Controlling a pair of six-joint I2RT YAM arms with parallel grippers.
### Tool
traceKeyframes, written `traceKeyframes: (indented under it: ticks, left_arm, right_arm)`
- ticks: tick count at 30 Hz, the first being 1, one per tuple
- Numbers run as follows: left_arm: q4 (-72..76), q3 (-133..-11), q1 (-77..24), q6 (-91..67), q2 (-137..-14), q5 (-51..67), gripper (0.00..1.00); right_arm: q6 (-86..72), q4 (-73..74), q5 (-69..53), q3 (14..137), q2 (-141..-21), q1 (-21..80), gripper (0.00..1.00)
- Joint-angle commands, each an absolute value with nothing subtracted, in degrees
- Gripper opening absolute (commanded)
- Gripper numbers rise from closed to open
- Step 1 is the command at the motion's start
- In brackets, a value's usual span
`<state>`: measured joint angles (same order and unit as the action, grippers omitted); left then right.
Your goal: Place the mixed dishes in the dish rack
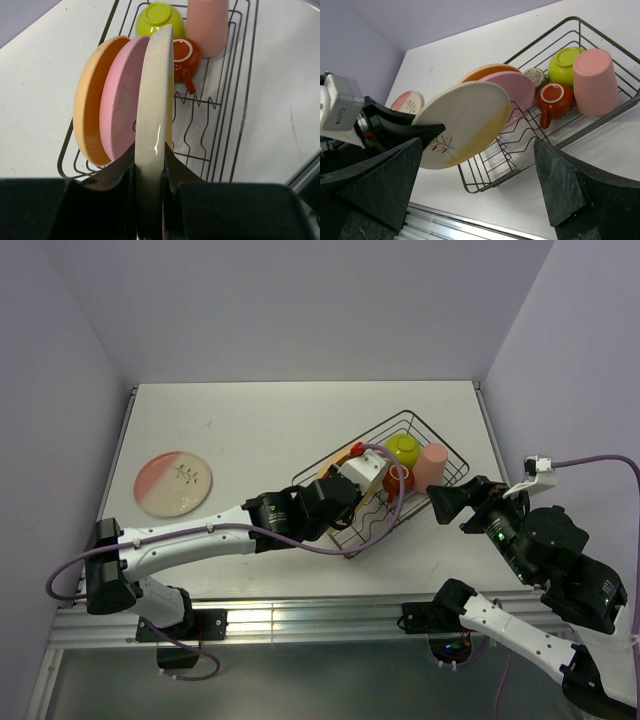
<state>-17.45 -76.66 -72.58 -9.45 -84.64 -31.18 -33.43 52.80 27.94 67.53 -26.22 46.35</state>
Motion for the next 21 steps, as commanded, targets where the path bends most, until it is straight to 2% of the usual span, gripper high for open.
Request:
traceKeyframes:
  ticks: [1,21]
  left_arm:
    - [-9.1,-82.5,-73.1,-7.1,-85.0,-36.3,0.00]
    - [-9.4,-84.5,-73.1,-7.1,-91.0,-33.5,0.00]
  right_arm:
    - [-33.2,53.9,29.8,69.3,-25.3,46.2,1.00]
    - [-33.6,55.0,30.8,68.4,-22.3,46.2,1.00]
